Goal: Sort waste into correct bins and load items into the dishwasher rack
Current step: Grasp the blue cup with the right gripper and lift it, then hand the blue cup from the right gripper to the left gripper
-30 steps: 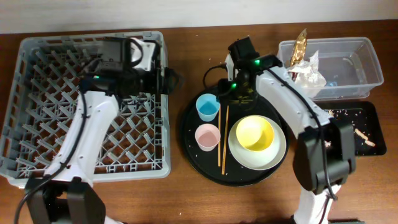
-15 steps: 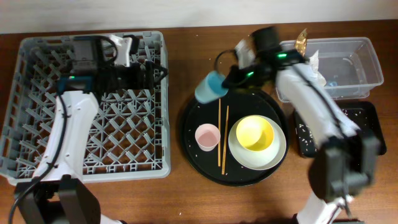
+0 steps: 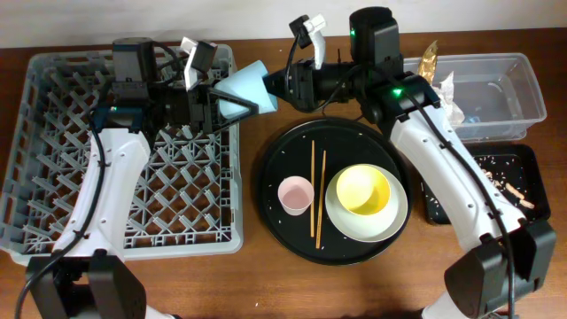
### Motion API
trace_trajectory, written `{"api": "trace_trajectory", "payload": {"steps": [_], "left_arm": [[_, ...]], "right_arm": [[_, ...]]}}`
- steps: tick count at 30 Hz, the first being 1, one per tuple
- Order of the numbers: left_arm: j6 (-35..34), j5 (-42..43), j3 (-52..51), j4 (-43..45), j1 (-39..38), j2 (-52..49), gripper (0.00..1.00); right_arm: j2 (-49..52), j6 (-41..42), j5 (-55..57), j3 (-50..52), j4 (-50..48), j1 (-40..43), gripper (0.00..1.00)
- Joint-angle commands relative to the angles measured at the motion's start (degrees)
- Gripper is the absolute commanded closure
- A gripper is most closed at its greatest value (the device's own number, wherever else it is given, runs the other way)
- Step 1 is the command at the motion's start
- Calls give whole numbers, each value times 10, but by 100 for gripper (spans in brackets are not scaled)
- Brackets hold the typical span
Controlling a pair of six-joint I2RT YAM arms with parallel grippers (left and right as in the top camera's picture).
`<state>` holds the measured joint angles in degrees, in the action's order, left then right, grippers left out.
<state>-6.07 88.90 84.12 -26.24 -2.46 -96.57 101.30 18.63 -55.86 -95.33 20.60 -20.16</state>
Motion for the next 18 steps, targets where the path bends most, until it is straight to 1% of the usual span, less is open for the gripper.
{"api": "trace_trajectory", "payload": {"steps": [1,2,3,7,9,10,11,12,13,15,17,18], "left_arm": [[3,13,8,3,-12,2,43],[3,13,8,4,-11,2,23],[3,13,8,9,-11,2,15],[-23,13,8,47,-11,2,15],[-25,13,8,49,-11,2,28],[-25,13,8,50,-11,2,32],[-25,13,8,51,-11,2,32],[-25,13,8,52,-11,2,32],[-25,13,8,53,-8,2,32],[-25,13,8,52,28,2,33],[-24,13,8,53,67,2,34],[-24,13,8,57,93,2,36]], "right_arm": [[3,3,64,-5,2,-17,96],[3,3,64,-5,6,-18,96],[3,3,65,-5,8,-20,96],[3,-2,67,-5,23,-20,96],[3,-9,78,-5,39,-20,96],[3,-10,84,-5,47,-19,95],[3,-10,84,-5,47,-19,89],[3,-10,84,-5,48,-18,64],[3,-10,83,-5,52,-14,56],[3,-11,83,-5,79,7,48],[3,-19,85,-5,112,37,38],[3,-19,86,-5,134,57,34]]}}
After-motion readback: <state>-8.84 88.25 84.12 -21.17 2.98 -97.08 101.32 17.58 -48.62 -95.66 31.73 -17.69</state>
